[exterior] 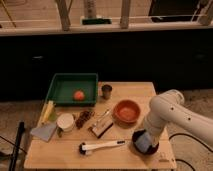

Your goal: Place sponge in purple bowl

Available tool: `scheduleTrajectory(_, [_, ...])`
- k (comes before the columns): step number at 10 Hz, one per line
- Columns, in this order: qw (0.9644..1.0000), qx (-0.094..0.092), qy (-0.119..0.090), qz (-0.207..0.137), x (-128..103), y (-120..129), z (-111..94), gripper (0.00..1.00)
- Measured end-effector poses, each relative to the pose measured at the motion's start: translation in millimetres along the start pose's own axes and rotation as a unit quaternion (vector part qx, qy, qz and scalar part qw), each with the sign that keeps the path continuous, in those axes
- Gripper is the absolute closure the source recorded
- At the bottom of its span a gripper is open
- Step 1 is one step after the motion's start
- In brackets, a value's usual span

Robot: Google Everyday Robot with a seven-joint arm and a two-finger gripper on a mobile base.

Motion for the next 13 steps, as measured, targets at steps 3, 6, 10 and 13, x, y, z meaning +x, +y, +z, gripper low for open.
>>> scheduleTrajectory(3, [1.0000, 0.000, -0.002, -0.001, 3.0, 4.2, 0.5, 0.20])
scheduleTrajectory(6, [1.0000, 0.004, -0.004, 0.003, 6.8, 10.7, -0.3, 0.20])
scheduleTrajectory(10, [1.0000, 0.004, -0.005, 0.003, 8.4, 12.1, -1.5, 0.20])
scheduleTrajectory(13, [1.0000, -0.001, -0.004, 0.002, 12.9, 10.5, -5.1, 0.20])
